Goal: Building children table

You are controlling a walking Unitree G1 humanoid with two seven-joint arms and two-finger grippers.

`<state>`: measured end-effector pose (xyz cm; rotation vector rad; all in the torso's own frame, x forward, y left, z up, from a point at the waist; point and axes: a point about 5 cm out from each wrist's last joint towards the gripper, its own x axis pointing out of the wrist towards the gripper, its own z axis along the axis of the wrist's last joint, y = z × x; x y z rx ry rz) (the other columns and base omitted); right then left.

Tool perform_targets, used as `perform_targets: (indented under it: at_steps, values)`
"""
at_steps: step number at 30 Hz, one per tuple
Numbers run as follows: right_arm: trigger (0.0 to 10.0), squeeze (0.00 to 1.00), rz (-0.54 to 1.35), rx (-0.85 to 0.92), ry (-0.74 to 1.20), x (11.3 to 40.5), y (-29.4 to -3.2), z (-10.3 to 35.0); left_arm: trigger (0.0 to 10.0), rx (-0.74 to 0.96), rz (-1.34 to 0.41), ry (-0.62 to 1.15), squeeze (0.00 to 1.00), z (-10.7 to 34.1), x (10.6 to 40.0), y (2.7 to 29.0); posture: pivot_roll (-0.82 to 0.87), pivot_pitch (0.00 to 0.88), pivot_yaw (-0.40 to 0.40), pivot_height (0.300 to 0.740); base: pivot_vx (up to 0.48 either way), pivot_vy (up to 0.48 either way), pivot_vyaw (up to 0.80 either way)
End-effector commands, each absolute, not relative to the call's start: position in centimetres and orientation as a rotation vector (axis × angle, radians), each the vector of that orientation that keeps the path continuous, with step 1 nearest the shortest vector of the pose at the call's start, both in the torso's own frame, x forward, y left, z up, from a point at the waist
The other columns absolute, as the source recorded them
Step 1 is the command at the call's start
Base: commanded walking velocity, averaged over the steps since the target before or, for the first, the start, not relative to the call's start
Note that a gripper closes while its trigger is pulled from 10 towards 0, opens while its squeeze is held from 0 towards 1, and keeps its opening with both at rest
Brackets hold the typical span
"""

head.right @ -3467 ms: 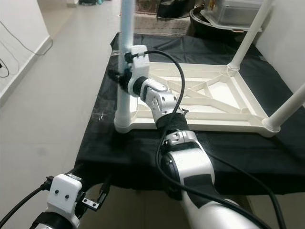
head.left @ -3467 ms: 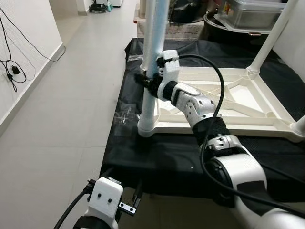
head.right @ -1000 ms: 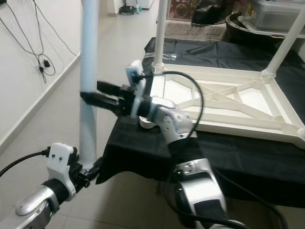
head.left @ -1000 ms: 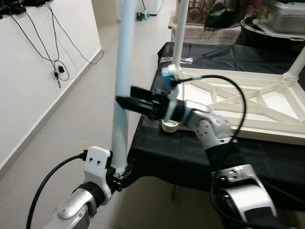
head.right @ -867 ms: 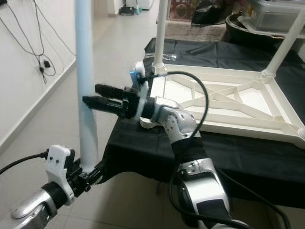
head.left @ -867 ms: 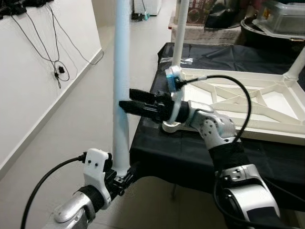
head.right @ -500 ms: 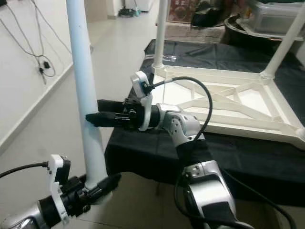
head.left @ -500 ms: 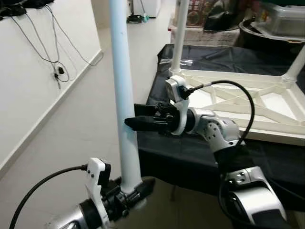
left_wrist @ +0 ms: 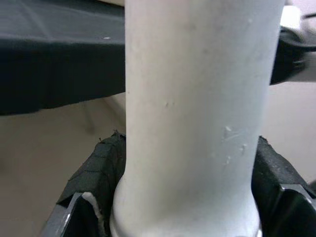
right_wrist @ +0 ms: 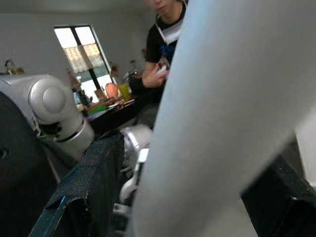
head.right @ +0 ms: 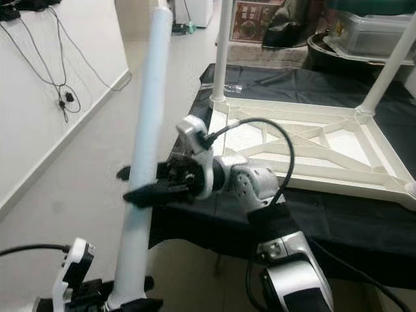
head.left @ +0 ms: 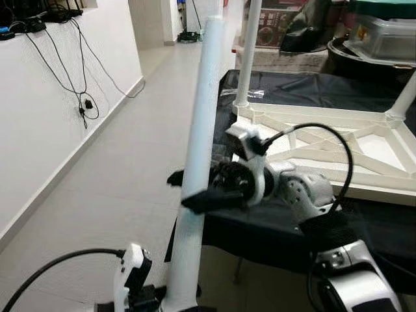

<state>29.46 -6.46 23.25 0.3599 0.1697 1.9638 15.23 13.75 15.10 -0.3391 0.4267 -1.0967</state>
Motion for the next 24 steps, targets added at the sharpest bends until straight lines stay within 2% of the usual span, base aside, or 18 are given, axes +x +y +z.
perform_targets:
  at_steps: [1,4,24]
  values:
    - [10.0,0.0,1.993,0.359,0.182,29.0,-6.1,23.4,10.0,-0.298,-1.088,0.437,0.0,14.8,15.5,14.2,0.1,0.053,0.005,0.74,0.0,0.0,0.0]
    - [10.0,0.0,1.997,0.385,0.206,28.7,-5.8,23.2,10.0,-0.235,-1.07,0.436,0.0,14.5,16.2,14.5,0.1,0.058,0.002,0.74,0.0,0.0,0.0]
    - [10.0,0.0,2.011,0.47,0.198,27.3,-3.9,23.4,10.0,-0.221,-1.115,0.398,0.0,14.6,17.9,13.8,0.09,0.069,0.002,0.74,0.0,0.0,0.0]
